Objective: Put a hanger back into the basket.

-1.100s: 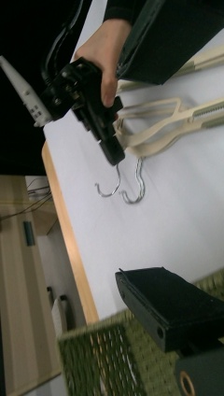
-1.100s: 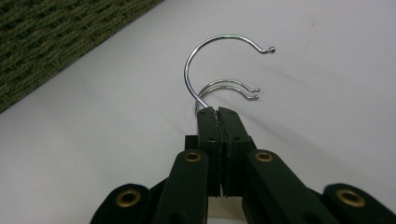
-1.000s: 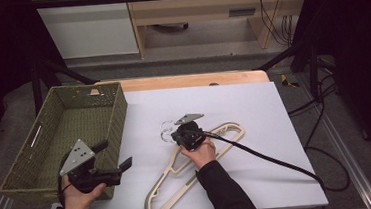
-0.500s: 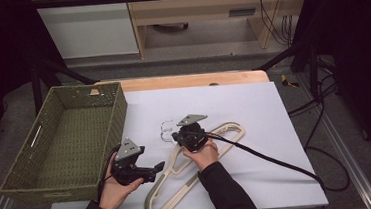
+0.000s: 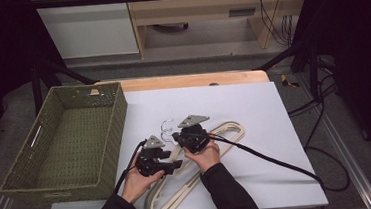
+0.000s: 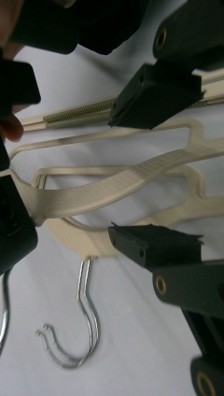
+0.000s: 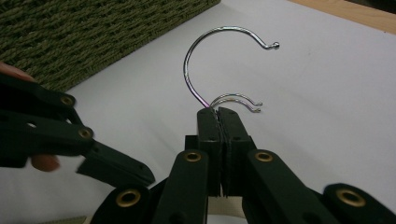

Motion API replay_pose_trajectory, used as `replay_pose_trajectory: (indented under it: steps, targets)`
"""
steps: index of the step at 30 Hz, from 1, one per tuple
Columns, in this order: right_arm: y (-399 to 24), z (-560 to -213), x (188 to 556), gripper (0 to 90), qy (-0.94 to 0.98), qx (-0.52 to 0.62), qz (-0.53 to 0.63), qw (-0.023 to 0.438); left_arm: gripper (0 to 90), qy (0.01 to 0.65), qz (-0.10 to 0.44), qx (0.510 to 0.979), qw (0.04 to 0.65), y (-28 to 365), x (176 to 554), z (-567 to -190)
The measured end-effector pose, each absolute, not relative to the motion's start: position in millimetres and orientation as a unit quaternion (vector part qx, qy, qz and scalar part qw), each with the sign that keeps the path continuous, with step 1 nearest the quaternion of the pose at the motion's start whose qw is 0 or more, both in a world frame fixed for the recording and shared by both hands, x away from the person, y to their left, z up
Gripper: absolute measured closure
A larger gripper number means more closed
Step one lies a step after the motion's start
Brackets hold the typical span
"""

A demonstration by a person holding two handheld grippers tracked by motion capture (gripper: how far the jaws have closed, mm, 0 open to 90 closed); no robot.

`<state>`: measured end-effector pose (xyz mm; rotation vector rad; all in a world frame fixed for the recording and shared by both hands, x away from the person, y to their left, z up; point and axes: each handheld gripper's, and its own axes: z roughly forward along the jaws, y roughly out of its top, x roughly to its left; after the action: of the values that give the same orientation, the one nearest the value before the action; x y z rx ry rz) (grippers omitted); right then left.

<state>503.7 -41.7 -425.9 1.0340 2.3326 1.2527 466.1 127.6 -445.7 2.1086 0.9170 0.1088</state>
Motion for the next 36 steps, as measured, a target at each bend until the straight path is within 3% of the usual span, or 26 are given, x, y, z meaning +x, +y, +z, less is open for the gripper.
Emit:
replay_pose_trajectory:
  steps: [7,18,27,36]
  targets:
    - [-43.6,-424.0,498.2,89.2,0.811,0.35,0.443,0.152,68.2,0.378,0.013,0.835,0.399,123.2,471.7,-452.1]
    - [-56.4,-415.5,486.9,88.1,0.808,0.339,0.456,0.155,75.9,0.387,-0.008,0.822,0.418,119.4,462.9,-446.0]
    - [-95.4,-399.0,458.9,68.2,0.791,0.324,0.494,0.155,81.5,0.379,-0.005,0.812,0.443,111.7,445.1,-432.7]
    - [-162.8,-393.6,424.5,35.6,0.757,0.324,0.54,0.175,85.7,0.36,-0.004,0.813,0.458,99.7,424.3,-420.6]
